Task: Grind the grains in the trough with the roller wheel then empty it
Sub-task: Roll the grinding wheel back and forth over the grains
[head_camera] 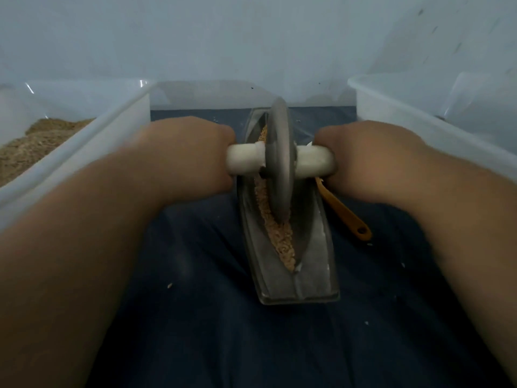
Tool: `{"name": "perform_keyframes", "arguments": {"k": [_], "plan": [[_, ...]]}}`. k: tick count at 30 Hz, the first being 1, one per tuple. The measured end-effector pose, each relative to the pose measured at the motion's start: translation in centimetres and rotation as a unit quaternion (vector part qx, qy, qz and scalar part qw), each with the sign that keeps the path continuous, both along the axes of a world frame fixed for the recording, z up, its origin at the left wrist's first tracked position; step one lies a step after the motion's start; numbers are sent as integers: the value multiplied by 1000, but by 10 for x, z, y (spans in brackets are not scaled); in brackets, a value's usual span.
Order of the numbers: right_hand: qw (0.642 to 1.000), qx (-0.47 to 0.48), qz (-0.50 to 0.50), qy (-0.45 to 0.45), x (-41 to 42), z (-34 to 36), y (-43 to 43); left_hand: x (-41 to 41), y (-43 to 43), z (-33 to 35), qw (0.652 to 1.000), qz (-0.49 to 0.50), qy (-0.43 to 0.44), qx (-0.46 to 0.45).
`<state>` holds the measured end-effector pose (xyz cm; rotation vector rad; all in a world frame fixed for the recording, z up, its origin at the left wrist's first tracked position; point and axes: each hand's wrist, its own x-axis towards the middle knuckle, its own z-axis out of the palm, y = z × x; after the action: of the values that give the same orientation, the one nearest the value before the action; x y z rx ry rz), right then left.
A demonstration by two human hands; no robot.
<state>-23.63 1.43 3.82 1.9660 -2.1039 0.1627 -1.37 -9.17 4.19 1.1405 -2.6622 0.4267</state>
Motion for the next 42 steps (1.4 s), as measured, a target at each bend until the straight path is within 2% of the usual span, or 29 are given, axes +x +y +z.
{"name": "perform_keyframes", "arguments": {"k": [3,7,10,14,17,19,22,24,28,30,32,36,42], "plan": [[994,-97,-21,54,-4,-12,-19,-11,-4,-8,996,30,53,-67],[990,-123,-33,62,-5,-15,-26,-16,-9,-12,992,34,62,-101],[996,-79,-6,43,-4,-8,-15,-7,-10,-9,998,24,38,-53],[998,46,36,0,2,14,15,6,-5,0,998,-11,-39,51],[992,112,61,-3,7,29,35,6,1,1,997,-11,-56,47],[991,117,68,-9,9,32,42,5,4,0,997,-15,-58,47],[995,85,60,-12,8,23,34,6,3,3,995,-21,-59,79],[999,28,45,-2,7,11,19,5,-1,3,995,-21,-42,83],[994,-97,-13,38,0,-10,-16,-11,-10,-9,997,24,56,-53],[989,-128,-35,60,-2,-16,-29,-19,-15,-14,990,31,74,-118],[986,-147,-41,66,-4,-19,-34,-23,-19,-16,986,33,74,-144],[991,-119,-27,55,-3,-15,-28,-17,-17,-12,995,49,53,-73],[998,50,38,4,0,15,20,3,-7,1,997,17,-56,51]]}}
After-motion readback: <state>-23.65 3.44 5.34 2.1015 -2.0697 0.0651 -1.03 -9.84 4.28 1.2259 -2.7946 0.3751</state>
